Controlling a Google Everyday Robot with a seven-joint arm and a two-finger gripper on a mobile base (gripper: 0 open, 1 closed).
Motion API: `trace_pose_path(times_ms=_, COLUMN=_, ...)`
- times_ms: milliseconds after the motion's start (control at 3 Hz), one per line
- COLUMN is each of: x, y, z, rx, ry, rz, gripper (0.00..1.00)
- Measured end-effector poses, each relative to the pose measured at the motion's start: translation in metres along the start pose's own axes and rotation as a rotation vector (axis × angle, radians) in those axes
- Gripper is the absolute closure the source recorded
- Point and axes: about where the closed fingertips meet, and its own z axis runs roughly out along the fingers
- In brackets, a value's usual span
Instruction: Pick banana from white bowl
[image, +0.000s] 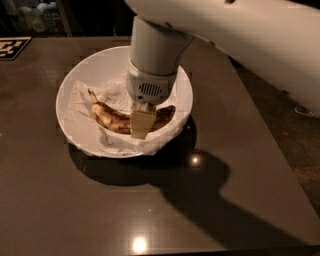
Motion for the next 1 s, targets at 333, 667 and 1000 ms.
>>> trace_pose_path(times_ms=333, x=-0.014, y=0.025, z=-0.045, rx=0.026, ry=-0.087, rz=-0.079, gripper=1.00)
trace_pose_path(times_ms=667, x=-0.022, y=0.049, z=-0.078, rx=0.051, ry=-0.133, rz=-0.142, gripper=1.00)
trace_pose_path(times_ms=1000, x=-0.019, y=0.073, z=-0.102, rx=0.080, ry=-0.147, rz=-0.149, gripper=1.00)
